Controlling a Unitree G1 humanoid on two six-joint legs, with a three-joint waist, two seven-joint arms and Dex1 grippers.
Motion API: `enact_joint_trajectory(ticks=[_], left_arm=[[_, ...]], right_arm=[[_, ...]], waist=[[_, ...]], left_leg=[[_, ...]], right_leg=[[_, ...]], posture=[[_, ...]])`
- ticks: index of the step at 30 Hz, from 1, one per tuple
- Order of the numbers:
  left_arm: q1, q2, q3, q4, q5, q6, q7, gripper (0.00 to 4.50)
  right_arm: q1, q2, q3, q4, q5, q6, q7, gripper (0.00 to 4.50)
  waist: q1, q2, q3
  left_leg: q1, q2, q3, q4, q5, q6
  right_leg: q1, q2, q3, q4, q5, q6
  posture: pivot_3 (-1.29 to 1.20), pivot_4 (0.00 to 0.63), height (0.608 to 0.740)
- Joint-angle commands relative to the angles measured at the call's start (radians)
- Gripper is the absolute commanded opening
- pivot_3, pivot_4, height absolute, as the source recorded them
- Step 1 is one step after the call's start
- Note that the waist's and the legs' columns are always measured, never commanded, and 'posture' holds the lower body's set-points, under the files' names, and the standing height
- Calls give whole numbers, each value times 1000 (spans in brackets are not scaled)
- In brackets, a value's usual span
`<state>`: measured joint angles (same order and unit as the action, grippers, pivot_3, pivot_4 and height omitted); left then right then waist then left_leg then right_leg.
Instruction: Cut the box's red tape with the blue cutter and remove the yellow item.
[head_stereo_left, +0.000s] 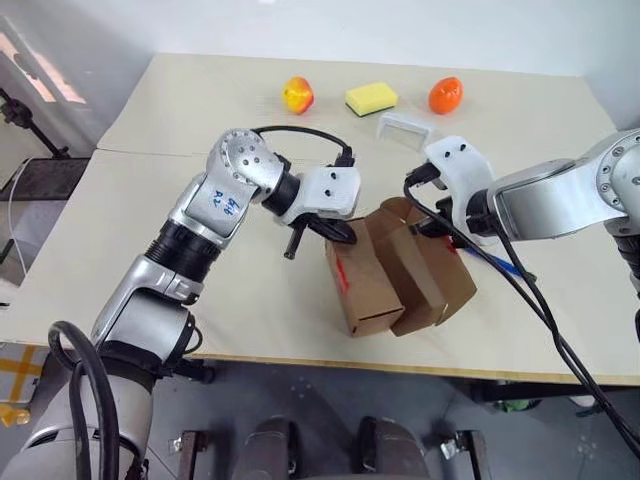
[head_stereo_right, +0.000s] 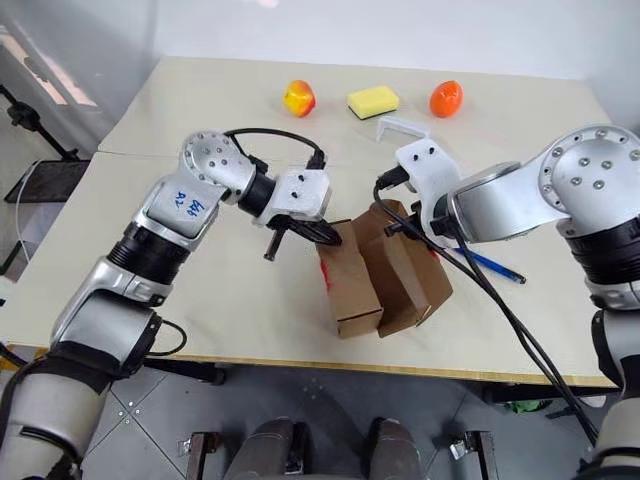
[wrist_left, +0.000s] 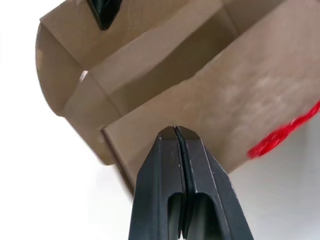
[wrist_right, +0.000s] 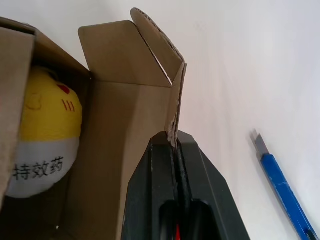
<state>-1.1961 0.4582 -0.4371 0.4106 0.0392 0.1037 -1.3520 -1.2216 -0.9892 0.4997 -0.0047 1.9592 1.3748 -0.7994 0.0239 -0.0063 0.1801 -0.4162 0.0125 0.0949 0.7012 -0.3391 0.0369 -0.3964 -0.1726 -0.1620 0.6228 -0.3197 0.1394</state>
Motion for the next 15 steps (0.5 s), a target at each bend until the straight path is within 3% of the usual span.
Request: enact_joint_trajectory(ticks=[1,8,15], left_arm=[[-22,6,-56,28,70,-136,-41,0],[-19,5,-91,39,121,-306,-75,0],[63,88,-110,-73,137,-343,-138,0]], right_arm=[[2,-7,-25,-38,13,-14,-3,28],[3,2,-23,-51,13,-21,-4,28],[9,-2,-25,-60,13,-23,2,28]], waist=[[0,0,0],[-2,0,0],[-9,0,0]], left_leg=[[0,0,0,0,0,0],[0,0,0,0,0,0],[2,0,-1,-1,0,0]], right_leg=[[0,0,0,0,0,0],[0,0,-1,0,0,0],[0,1,-1,0,0,0]], posture=[[0,150,740],[0,150,740],[0,150,740]])
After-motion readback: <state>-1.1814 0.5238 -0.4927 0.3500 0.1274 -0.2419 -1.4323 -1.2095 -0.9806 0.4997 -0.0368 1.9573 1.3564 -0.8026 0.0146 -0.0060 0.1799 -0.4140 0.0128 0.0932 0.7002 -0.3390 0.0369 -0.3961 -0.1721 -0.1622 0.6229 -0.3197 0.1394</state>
